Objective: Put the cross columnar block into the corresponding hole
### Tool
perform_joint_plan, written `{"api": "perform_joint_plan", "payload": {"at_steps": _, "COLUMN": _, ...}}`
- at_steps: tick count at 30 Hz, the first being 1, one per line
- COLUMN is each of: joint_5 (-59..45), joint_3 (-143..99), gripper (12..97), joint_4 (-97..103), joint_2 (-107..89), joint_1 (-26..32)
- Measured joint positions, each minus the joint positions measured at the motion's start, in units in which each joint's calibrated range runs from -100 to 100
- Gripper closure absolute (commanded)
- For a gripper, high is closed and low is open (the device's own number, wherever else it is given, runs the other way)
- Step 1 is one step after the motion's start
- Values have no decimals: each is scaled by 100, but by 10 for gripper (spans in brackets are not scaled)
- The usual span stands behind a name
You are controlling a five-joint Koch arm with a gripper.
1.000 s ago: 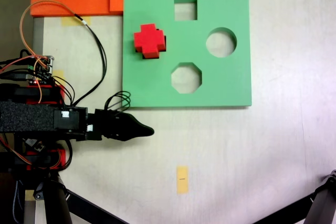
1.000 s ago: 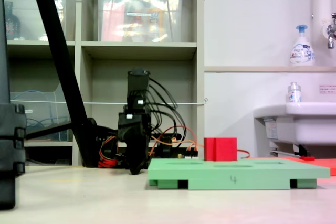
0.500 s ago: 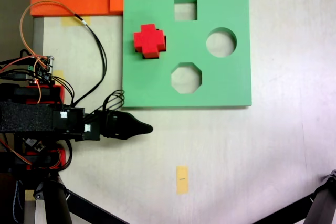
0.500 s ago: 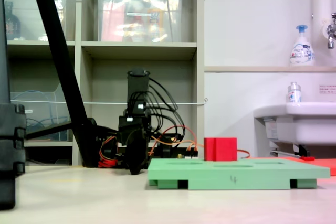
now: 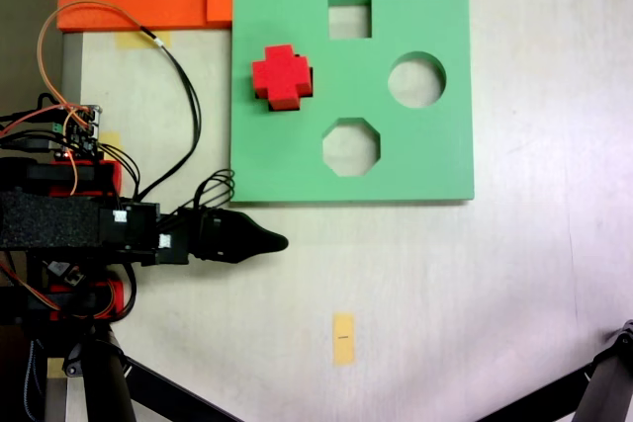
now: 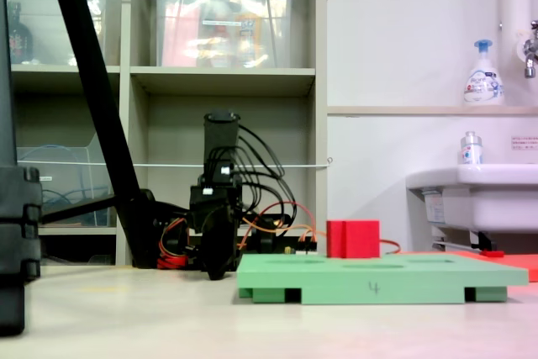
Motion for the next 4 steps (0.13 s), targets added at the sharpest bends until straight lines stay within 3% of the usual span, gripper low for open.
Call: {"api": "perform_joint_plan", "payload": {"at_steps": 4, "joint_5": 0, "joint_3": 0, "gripper": 603, "joint_4": 0, "joint_2": 0, "joint_1": 0}}
